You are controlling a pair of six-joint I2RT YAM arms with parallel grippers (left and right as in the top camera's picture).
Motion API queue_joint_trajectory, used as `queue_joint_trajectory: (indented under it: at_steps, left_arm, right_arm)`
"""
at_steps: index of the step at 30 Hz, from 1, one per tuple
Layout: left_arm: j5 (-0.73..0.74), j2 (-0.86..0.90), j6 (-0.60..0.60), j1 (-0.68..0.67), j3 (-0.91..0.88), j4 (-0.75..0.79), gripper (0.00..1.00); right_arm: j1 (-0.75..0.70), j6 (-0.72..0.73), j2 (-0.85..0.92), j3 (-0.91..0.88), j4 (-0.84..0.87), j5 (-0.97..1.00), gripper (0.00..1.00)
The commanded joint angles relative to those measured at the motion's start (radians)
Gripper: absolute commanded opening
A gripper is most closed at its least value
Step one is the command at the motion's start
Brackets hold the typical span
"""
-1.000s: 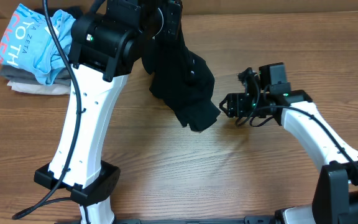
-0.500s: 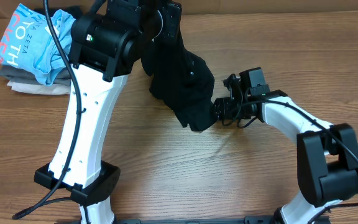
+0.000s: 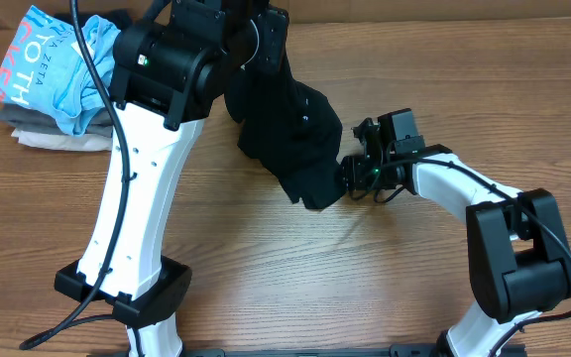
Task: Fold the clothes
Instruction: 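Stretch the shirt between both grippers, pulling right gripper rightward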
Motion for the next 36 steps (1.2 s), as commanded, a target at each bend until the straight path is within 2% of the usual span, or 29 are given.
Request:
queue_joint_trajectory:
  at_steps: [1,5,9,12,16,23,29,36]
  left_arm:
    - [0.001,-0.005,0.013,0.0,0.027,-0.009,0.04]
    - [-0.015,-0.005,0.013,0.001,0.027,-0.034,0.04]
    - [-0.028,-0.005,0.013,0.001,0.027,-0.053,0.04]
    - [-0.037,-0.005,0.027,0.002,0.027,-0.056,0.04]
    - [-0.09,-0.01,0.027,0.012,0.027,-0.06,0.04]
    - [-0.157,-0.061,0.027,0.095,0.027,-0.082,0.04]
    - [-0.149,-0.092,0.023,0.2,0.027,-0.129,0.04]
    - [-0.149,-0.109,-0.002,0.29,0.027,-0.158,0.04]
  right_arm:
    - [0.027,0.022,0.011,-0.005,0.016,0.004,0.47]
    - [0.036,0.024,0.011,-0.005,0.016,0.011,0.37]
    - [0.03,0.039,0.011,-0.003,0.016,0.011,0.04]
    - [0.0,0.056,0.008,0.023,-0.016,0.018,0.04]
    - [-0.071,0.037,-0.024,0.149,-0.197,0.018,0.04]
    - [-0.227,-0.119,-0.135,0.62,-0.747,0.019,0.04]
    - [-0.354,-0.158,-0.184,0.982,-1.071,0.018,0.04]
    - [-0.464,-0.153,-0.234,1.165,-1.209,0.018,0.04]
